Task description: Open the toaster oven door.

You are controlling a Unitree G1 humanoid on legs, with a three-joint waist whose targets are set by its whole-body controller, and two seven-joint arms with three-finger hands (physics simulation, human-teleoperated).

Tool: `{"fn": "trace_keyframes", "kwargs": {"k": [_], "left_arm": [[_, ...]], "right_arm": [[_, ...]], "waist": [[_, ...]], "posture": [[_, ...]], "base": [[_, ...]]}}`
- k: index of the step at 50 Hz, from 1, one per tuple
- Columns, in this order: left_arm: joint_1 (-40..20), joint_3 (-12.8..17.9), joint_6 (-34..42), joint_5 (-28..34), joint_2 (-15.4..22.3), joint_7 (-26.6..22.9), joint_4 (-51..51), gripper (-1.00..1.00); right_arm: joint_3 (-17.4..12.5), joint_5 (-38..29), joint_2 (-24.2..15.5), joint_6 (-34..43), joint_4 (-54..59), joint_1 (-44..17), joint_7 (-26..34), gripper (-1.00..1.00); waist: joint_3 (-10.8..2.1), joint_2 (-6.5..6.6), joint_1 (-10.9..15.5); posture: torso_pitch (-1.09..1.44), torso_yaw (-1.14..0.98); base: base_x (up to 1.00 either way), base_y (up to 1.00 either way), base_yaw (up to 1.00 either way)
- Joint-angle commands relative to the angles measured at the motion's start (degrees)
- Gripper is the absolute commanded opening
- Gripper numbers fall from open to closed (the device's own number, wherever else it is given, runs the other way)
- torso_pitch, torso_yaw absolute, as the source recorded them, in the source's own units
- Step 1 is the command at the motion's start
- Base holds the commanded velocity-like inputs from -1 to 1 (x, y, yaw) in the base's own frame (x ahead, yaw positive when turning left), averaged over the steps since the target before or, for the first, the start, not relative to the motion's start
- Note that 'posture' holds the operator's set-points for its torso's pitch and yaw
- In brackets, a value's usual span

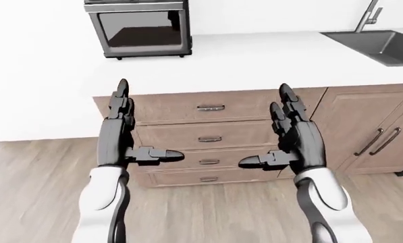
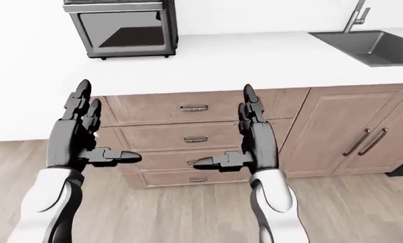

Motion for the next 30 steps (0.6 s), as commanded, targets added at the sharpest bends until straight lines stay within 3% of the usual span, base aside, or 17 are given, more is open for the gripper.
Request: {"fn": "trace_keyframes", "kwargs": {"k": [1,5,7,9,10,11,15,16,17,19,23,24,25,26,27,28,30], "left_arm": [[-1.57,-0.64,-2.16,-0.30,0.05,-0.16,-2.44,1.00],[-1.47,-0.63,-2.20,-0.40,0.00,-0.17,-2.45,1.00],[-1.31,-0.77,-2.43,-0.36,-0.04,-0.15,-2.32,1.00],[-1.14,-0.82,-2.93,-0.38,-0.11,-0.16,-1.95,1.00],[-0.96,-0.92,-3.40,-0.27,-0.14,-0.12,-1.62,1.00],[-0.80,-0.98,-3.44,-0.26,-0.18,-0.18,-1.68,1.00],[-0.41,-0.83,-3.71,-0.27,-0.24,-0.21,-1.73,1.00],[-0.39,-0.81,-3.84,-0.31,-0.27,-0.19,-1.60,1.00],[-0.40,-0.82,-3.98,-0.31,-0.28,-0.18,-1.44,1.00],[-0.42,-0.85,-4.27,-0.34,-0.30,-0.17,-1.12,1.00],[-0.48,-0.67,-3.93,-0.63,-0.32,-0.07,-1.55,1.00],[-0.45,-0.72,-3.83,-0.66,-0.34,-0.06,-1.66,1.00],[-0.39,-0.78,-3.85,-0.63,-0.33,-0.01,-1.63,1.00],[-0.38,-0.79,-3.85,-0.66,-0.33,0.00,-1.64,1.00],[-0.37,-0.86,-3.75,-0.62,-0.32,0.00,-1.76,1.00],[-0.40,-0.87,-3.70,-0.61,-0.32,0.02,-1.79,1.00],[-0.44,-0.87,-3.66,-0.61,-0.31,0.01,-1.82,1.00]], "right_arm": [[-0.80,-0.12,-0.46,-2.05,-2.89,-1.44,-0.32,1.00],[-0.68,0.04,-0.48,-1.53,-3.54,-1.66,-0.20,1.00],[-0.61,0.04,-0.50,-1.86,-3.40,-1.54,-0.07,1.00],[-0.27,-0.70,-0.73,-2.77,-2.93,-1.13,0.14,1.00],[-0.37,-0.65,-0.49,-2.96,-2.83,-1.00,0.16,1.00],[-0.47,-0.29,-0.18,-2.85,-2.91,-0.91,0.10,1.00],[-0.34,0.01,0.03,-3.41,-2.44,-0.68,-0.27,1.00],[-0.42,0.15,0.09,-3.44,-2.40,-0.68,-0.40,1.00],[-0.43,0.18,0.09,-3.39,-2.43,-0.69,-0.49,1.00],[-0.41,0.35,0.10,-3.02,-2.66,-0.77,-0.66,1.00],[-0.29,0.56,0.06,-2.46,-3.11,-0.86,-0.83,1.00],[-0.30,0.60,0.01,-2.34,-3.22,-0.89,-0.82,1.00],[-0.46,0.79,-0.02,-2.25,-3.49,-0.93,-0.81,1.00],[-0.46,0.73,-0.14,-2.21,-3.61,-1.00,-0.82,1.00],[-1.14,1.55,0.12,-1.85,-3.96,-1.35,-1.02,1.00],[-1.25,1.65,-0.09,-2.17,-3.85,-1.43,-1.08,1.00],[-1.23,1.81,-0.17,-2.64,-3.56,-1.45,-1.16,1.00]], "waist": [[-0.87,-0.18,-0.14],[-0.53,-2.56,0.60],[-0.89,-4.53,0.83],[-2.33,-6.92,0.72],[-1.11,-6.05,-0.09],[-0.31,-6.91,0.25],[-0.78,-6.02,-0.79],[-0.45,-7.37,0.37],[-0.43,-6.35,-0.56],[-0.20,-5.78,-0.99],[-1.40,-4.12,-0.94],[-1.85,-3.24,-0.77],[-2.86,-1.47,-0.37],[-1.39,-0.88,-1.18],[0.82,-2.11,-0.23],[0.74,-2.19,0.57],[-0.75,-0.82,0.07]], "posture": [[0.00,0.00],[0.00,0.00],[0.00,0.00],[0.00,0.00],[0.00,0.00],[0.00,0.00],[0.00,0.00],[0.00,0.00],[0.00,0.00],[0.00,0.00],[0.00,0.00],[0.00,0.00],[0.00,0.00],[0.00,0.00],[0.00,0.00],[0.00,0.00],[0.00,0.00]], "base": [[0.37,0.00,0.00],[0.37,0.00,0.00],[0.38,0.00,0.00],[0.38,0.00,0.00],[0.38,0.00,0.00],[0.38,0.00,0.00],[0.37,0.17,0.00],[0.38,0.00,0.62],[0.37,0.00,0.76],[0.38,0.00,0.89],[0.37,0.00,0.90],[0.38,0.00,0.90],[0.38,0.00,0.91],[0.38,0.90,0.00],[0.33,0.38,0.00],[0.25,0.06,0.00],[0.20,0.00,0.00]]}}
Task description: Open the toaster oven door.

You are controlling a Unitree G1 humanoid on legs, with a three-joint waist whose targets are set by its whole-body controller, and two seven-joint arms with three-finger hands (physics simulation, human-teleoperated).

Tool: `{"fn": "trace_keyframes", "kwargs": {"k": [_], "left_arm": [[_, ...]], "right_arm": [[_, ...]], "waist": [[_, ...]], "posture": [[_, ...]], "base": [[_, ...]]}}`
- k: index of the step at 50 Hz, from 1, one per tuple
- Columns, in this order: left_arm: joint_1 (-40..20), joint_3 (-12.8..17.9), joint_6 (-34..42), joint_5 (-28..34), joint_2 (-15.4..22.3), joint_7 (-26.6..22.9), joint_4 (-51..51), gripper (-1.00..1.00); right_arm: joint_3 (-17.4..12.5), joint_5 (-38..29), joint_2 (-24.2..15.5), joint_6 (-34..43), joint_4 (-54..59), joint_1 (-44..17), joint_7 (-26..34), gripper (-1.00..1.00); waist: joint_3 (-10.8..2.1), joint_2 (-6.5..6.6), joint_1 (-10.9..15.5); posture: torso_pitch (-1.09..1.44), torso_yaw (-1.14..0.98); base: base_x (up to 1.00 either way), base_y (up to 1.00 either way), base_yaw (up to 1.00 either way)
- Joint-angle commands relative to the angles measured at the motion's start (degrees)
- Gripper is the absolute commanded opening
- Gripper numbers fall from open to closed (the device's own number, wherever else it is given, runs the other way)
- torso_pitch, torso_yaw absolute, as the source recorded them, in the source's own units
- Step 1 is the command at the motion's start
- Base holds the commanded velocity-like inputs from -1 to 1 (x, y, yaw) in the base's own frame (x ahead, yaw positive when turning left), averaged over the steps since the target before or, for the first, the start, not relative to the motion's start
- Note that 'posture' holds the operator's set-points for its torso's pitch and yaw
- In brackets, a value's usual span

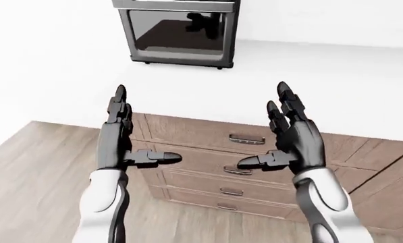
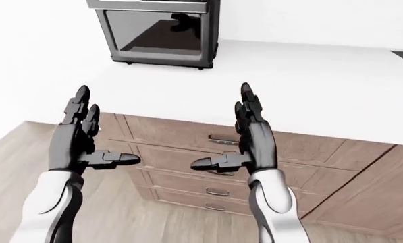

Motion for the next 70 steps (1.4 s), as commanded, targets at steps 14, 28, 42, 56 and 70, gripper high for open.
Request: {"fn": "trace_keyframes", "kwargs": {"k": [14,28,42,56,70], "left_arm": [[-1.57,-1.38,-3.37,-0.87,-0.06,-0.93,-2.84,1.00],[-1.80,-1.41,-2.75,-0.79,-0.09,-0.92,-3.31,1.00],[-1.33,-1.55,-4.09,-0.71,-0.20,-0.97,-2.31,1.00],[-1.51,-1.72,-4.18,-0.63,-0.22,-0.98,-2.17,1.00],[-1.54,-1.91,-4.93,-0.27,-0.32,-1.11,-1.82,1.00]], "right_arm": [[-1.68,-0.24,-0.60,-4.08,-2.07,-0.71,-1.07,1.00],[-1.86,-0.11,-0.76,-4.02,-2.78,-0.63,-1.35,1.00],[-2.38,1.04,-0.65,-3.78,-3.09,-0.35,-1.53,1.00],[-2.42,1.21,-0.86,-4.46,-3.34,0.33,-1.47,1.00],[-2.85,1.68,-0.86,-4.60,-4.18,0.67,-1.16,1.00]], "waist": [[-1.65,-4.47,-1.93],[-2.84,-1.41,-2.77],[-1.84,-3.28,-0.76],[-1.77,1.09,-1.19],[-1.66,-2.77,-1.13]], "posture": [[0.00,0.00],[0.00,0.00],[0.00,0.00],[0.00,0.00],[0.00,0.00]], "base": [[0.12,0.00,0.00],[0.01,0.00,0.00],[0.07,0.00,0.00],[0.01,-0.14,0.00],[0.05,0.00,0.00]]}}
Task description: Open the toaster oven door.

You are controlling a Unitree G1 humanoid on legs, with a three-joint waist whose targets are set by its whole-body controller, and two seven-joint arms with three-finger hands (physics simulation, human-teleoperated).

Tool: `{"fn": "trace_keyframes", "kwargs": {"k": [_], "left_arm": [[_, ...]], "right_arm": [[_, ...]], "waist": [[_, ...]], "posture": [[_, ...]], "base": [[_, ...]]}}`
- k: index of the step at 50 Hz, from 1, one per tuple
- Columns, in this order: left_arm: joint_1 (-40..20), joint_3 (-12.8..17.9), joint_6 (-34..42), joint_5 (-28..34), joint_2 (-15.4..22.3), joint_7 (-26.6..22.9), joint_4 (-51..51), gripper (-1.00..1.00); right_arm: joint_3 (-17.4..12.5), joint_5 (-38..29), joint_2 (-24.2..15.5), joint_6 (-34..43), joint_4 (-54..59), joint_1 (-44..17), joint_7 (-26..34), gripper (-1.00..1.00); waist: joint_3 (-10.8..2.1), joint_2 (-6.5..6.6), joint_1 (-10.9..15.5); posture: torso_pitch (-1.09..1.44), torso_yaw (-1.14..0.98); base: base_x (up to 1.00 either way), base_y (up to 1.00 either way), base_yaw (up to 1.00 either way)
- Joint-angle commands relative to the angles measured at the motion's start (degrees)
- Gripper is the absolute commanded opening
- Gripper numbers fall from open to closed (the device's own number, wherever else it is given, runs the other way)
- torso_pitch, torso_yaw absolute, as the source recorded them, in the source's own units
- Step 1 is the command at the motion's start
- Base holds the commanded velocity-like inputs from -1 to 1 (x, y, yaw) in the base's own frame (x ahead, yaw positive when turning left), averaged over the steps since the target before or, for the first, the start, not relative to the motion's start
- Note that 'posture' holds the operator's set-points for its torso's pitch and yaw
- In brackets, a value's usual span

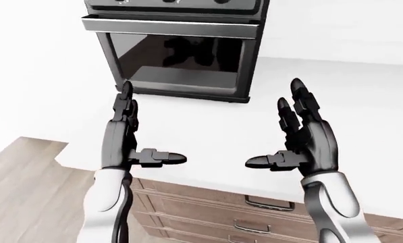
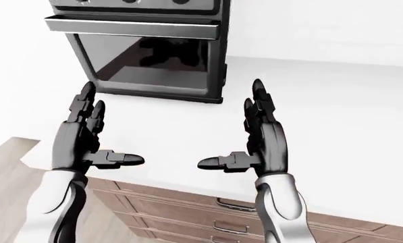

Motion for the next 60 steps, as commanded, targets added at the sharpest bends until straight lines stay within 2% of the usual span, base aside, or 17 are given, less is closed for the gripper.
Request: {"fn": "trace_keyframes", "kwargs": {"k": [1,4,6,8,10,14,16,18,19,21,22,27,40,54,57,60], "left_arm": [[-1.40,-0.44,-2.10,-0.13,-0.02,0.01,-2.20,1.00],[-1.51,-0.48,-2.17,-0.13,-0.03,0.02,-2.02,1.00],[-1.61,-0.47,-2.19,-0.13,0.00,0.01,-1.92,1.00],[-1.58,-0.45,-2.47,-0.12,0.01,0.03,-1.66,1.00],[-1.64,-0.40,-2.54,-0.16,0.02,0.02,-1.54,1.00],[-1.70,-0.42,-2.37,-0.09,0.03,0.09,-1.72,1.00],[-1.63,-0.34,-2.63,0.01,0.04,0.24,-1.95,1.00],[-1.27,-0.55,-3.24,0.36,0.57,-0.48,-2.46,1.00],[-0.35,-0.84,-4.36,0.95,0.53,-0.69,-3.09,1.00],[0.90,-0.52,-6.38,1.80,0.35,-1.16,-5.12,1.00],[0.82,-0.26,-6.10,1.60,0.20,-1.40,-4.95,1.00],[0.63,-0.53,-5.73,2.44,-0.08,-1.83,-4.69,1.00],[0.43,-0.65,-5.30,2.25,-0.14,-2.03,-5.17,1.00],[-0.60,-1.05,-4.44,2.64,-0.09,-2.16,-4.96,1.00],[-0.72,-1.02,-4.85,2.71,-0.09,-2.08,-4.66,1.00],[-1.97,-2.18,-4.39,4.78,0.41,-2.43,-4.29,1.00]], "right_arm": [[-0.62,0.07,-0.37,-2.05,-1.93,-0.97,-0.04,1.00],[-0.76,0.26,-0.42,-1.98,-2.05,-1.01,0.02,1.00],[-0.84,0.31,-0.45,-2.15,-2.00,-0.92,0.05,1.00],[-0.80,0.31,-0.48,-2.28,-1.97,-0.81,0.10,1.00],[-0.76,0.22,-0.50,-2.45,-1.82,-0.80,0.11,1.00],[-0.66,-0.28,-0.38,-2.47,-1.34,-0.88,-0.29,1.00],[-0.57,-0.46,-0.34,-2.81,-1.15,-0.76,-0.32,1.00],[-0.55,-0.51,-0.34,-3.03,-1.12,-0.64,-0.26,1.00],[-0.56,-0.62,-0.36,-3.03,-1.23,-0.64,-0.31,1.00],[-0.65,-0.56,-0.35,-2.74,-1.63,-0.67,-0.38,1.00],[-0.69,-0.54,-0.37,-2.61,-1.76,-0.68,-0.39,1.00],[-1.06,-0.25,-0.44,-2.18,-2.28,-0.85,-0.48,1.00],[-1.72,0.18,-0.66,-2.22,-2.34,-0.88,-0.84,1.00],[-1.95,0.33,-0.80,-1.73,-2.50,-1.21,-1.09,1.00],[-1.95,0.31,-0.83,-1.87,-2.43,-1.10,-1.08,1.00],[-1.92,0.29,-0.82,-2.06,-2.28,-1.02,-1.06,1.00]], "waist": [[-0.36,0.24,-0.18],[0.01,-0.93,-0.21],[-0.29,-0.19,-0.38],[-0.63,-1.06,-0.18],[-0.76,-0.99,-0.15],[0.17,0.44,-0.39],[-0.82,1.20,-1.03],[-1.58,3.74,-1.35],[-0.92,1.27,-1.39],[-1.61,1.47,-1.09],[-1.54,1.39,-1.05],[-2.51,0.47,-0.65],[-7.46,0.14,-0.22],[-15.47,0.02,0.17],[-16.49,0.04,0.22],[-16.85,0.06,0.26]], "posture": [[0.00,0.00],[0.00,0.00],[0.00,0.00],[0.00,0.00],[0.00,0.00],[0.00,0.00],[0.00,0.00],[0.00,0.00],[0.00,0.00],[0.00,0.00],[0.00,0.00],[-0.04,0.00],[-0.17,0.00],[-0.31,0.00],[-0.33,0.00],[-0.33,0.00]], "base": [[0.20,-0.02,0.00],[0.19,-0.01,0.00],[0.20,-0.02,0.00],[0.20,-0.01,0.00],[0.20,-0.02,0.00],[0.18,0.00,0.00],[0.00,0.00,0.00],[0.00,0.00,0.00],[0.00,0.00,0.00],[0.00,0.00,0.00],[0.00,0.00,0.00],[0.00,0.00,0.00],[0.00,0.00,0.00],[0.00,0.00,0.00],[0.00,0.00,0.00],[0.00,0.00,0.00]]}}
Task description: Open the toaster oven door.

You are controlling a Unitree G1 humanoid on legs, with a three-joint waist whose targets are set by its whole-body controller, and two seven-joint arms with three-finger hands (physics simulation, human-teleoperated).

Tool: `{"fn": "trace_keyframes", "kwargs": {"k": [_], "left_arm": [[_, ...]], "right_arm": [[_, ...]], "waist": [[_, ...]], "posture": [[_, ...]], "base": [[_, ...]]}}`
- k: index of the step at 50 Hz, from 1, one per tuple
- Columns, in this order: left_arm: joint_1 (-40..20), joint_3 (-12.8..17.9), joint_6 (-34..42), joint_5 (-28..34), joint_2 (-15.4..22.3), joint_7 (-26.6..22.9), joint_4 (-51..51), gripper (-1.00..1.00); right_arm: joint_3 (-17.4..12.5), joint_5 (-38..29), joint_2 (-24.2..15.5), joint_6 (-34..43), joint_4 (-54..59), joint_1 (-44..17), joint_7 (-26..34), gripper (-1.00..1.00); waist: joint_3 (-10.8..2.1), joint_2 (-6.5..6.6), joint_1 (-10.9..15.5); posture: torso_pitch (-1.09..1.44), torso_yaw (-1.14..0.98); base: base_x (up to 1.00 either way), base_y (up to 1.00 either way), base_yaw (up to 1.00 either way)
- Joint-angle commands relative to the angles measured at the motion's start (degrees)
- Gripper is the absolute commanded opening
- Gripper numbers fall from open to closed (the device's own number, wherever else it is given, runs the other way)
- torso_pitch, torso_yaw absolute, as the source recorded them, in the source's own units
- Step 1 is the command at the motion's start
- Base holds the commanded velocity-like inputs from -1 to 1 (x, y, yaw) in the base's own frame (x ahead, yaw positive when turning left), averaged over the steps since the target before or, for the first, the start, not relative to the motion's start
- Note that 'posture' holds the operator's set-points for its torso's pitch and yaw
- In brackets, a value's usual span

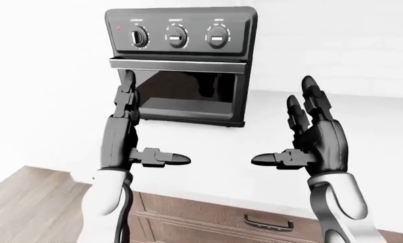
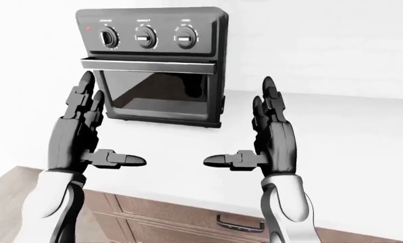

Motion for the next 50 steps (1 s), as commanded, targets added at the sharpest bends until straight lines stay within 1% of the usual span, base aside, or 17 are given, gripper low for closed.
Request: {"fn": "trace_keyframes", "kwargs": {"k": [1,4,7,13,14,15,17,19,22,31,36,39,41,43,45,47,50], "left_arm": [[-2.85,-0.89,-1.20,2.86,0.70,-0.14,-0.76,1.00],[-7.17,-2.29,-0.36,7.36,0.99,-1.29,1.46,1.00],[-10.49,-4.35,-1.44,14.53,1.23,-1.98,3.71,1.00],[-13.13,-5.56,-3.09,22.92,-0.51,-5.14,4.77,1.00],[-13.75,-5.50,-2.91,23.71,-0.92,-5.61,4.94,1.00],[-14.11,-5.17,-2.65,22.52,-1.67,-6.79,4.86,1.00],[-14.62,-5.09,-2.51,23.63,-1.81,-6.67,6.17,1.00],[-14.97,-6.14,-2.49,26.36,-1.48,-7.51,5.86,1.00],[-16.00,-6.32,-1.78,27.85,-2.44,-9.31,4.83,1.00],[-16.60,-7.36,-3.09,30.46,-3.62,-10.38,6.45,1.00],[-16.87,-7.63,-6.13,33.26,-3.50,-10.03,9.42,1.00],[-17.42,-8.08,-10.44,37.09,-3.06,-9.03,12.48,1.00],[-18.05,-8.36,-13.80,41.05,-2.63,-7.67,15.79,1.00],[-18.55,-7.87,-16.12,43.33,-2.71,-6.84,18.38,1.00],[-19.28,-6.95,-17.34,43.16,-3.02,-6.57,20.36,1.00],[-20.14,-6.73,-19.43,45.30,-2.29,-4.81,23.56,1.00],[-21.03,-6.31,-20.82,45.60,-2.35,-4.05,26.51,1.00]], "right_arm": [[0.08,0.07,-0.16,-1.46,-1.33,-1.20,0.06,1.00],[0.17,0.03,-0.11,-1.42,-1.36,-1.17,-0.02,1.00],[0.19,0.01,-0.05,-1.75,-1.17,-0.99,0.02,1.00],[-0.11,0.29,-0.11,-1.55,-1.50,-0.95,0.02,1.00],[-0.31,0.42,-0.13,-1.53,-1.54,-0.96,0.03,1.00],[-0.45,0.55,-0.16,-1.53,-1.59,-0.93,0.05,1.00],[-0.68,0.73,-0.23,-1.55,-1.71,-0.83,0.06,1.00],[-0.84,0.90,-0.28,-1.56,-1.71,-0.80,0.06,1.00],[-0.96,1.08,-0.37,-1.27,-2.04,-0.84,-0.03,1.00],[-1.26,1.41,-0.43,-1.07,-2.50,-0.60,-0.15,1.00],[-1.17,1.38,-0.34,-1.39,-2.33,-0.45,-0.19,1.00],[-1.04,1.28,-0.27,-1.83,-1.96,-0.35,-0.19,1.00],[-1.02,1.28,-0.26,-1.94,-1.88,-0.33,-0.19,1.00],[-1.01,1.29,-0.24,-2.01,-1.83,-0.28,-0.20,1.00],[-0.67,1.13,-0.07,-2.55,-1.50,0.06,-0.16,1.00],[-0.04,0.79,0.17,-3.16,-1.10,0.41,-0.14,1.00],[-0.29,0.89,0.16,-3.52,-0.60,0.41,0.02,1.00]], "waist": [[0.05,-0.03,-0.04],[0.05,-0.11,0.04],[0.08,-0.23,0.10],[0.03,-0.42,-0.08],[-0.01,-0.46,-0.11],[-0.05,-0.51,-0.12],[-0.13,-0.61,-0.09],[-0.30,-0.67,-0.07],[-0.88,-0.75,-0.06],[-3.26,-1.01,0.09],[-4.54,-1.16,0.12],[-4.95,-1.27,0.09],[-5.11,-1.36,0.04],[-5.25,-1.46,-0.01],[-5.29,-1.51,-0.10],[-5.31,-1.47,-0.20],[-5.35,-1.39,-0.42]], "posture": [[-0.33,0.00],[-0.33,0.00],[-0.33,0.00],[-0.33,0.00],[-0.33,0.00],[-0.33,0.00],[-0.33,0.00],[-0.34,0.00],[-0.36,0.00],[-0.45,0.00],[-0.50,0.00],[-0.50,0.00],[-0.50,0.00],[-0.50,0.00],[-0.50,0.00],[-0.50,0.00],[-0.50,0.00]], "base": [[0.00,0.00,0.00],[0.00,0.00,0.00],[0.00,0.00,0.00],[0.00,0.00,0.00],[0.00,0.00,0.00],[0.00,0.00,0.00],[0.00,0.00,0.00],[0.00,0.00,0.00],[0.00,0.00,0.00],[0.00,0.00,0.00],[0.00,0.00,0.00],[0.00,0.00,0.00],[0.00,0.00,0.00],[0.00,0.00,0.00],[0.00,0.00,0.00],[0.00,0.00,0.00],[0.00,0.00,0.00]]}}
